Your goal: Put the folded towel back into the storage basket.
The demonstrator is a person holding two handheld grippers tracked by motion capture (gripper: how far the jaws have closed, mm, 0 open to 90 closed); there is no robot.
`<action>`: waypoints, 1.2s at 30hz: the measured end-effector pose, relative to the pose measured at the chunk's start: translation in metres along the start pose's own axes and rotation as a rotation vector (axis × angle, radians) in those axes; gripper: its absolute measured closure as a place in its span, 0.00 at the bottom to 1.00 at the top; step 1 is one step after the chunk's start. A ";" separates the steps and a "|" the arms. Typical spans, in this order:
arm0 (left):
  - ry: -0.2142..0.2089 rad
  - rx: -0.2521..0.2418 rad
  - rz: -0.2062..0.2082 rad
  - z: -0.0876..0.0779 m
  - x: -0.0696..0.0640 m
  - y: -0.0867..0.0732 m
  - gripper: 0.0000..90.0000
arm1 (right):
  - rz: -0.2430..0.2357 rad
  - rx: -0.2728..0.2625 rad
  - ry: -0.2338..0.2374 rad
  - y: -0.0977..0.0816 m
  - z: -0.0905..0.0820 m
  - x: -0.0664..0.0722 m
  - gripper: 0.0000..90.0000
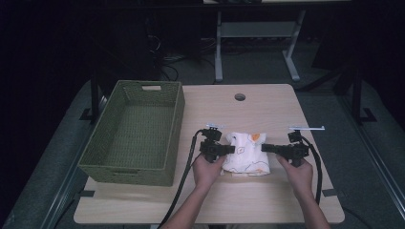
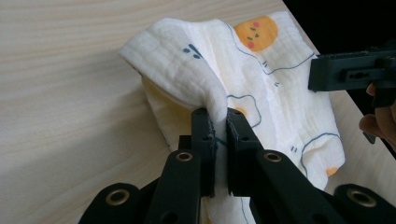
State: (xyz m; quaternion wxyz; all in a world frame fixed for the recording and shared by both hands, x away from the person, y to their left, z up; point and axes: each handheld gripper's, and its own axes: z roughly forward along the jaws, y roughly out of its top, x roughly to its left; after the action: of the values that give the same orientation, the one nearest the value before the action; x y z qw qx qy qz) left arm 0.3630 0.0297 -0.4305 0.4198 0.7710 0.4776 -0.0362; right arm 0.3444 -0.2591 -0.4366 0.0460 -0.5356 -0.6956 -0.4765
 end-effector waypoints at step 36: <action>-0.040 -0.113 0.041 -0.079 -0.008 0.033 0.94 | -0.069 -0.074 0.094 0.047 -0.014 0.056 0.97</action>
State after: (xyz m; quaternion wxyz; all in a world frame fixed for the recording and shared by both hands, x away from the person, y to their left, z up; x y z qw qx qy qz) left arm 0.3569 0.0713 -0.3555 0.4730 0.7547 0.4544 -0.0161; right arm 0.3515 -0.2312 -0.3685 0.0425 -0.4897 -0.6927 -0.5277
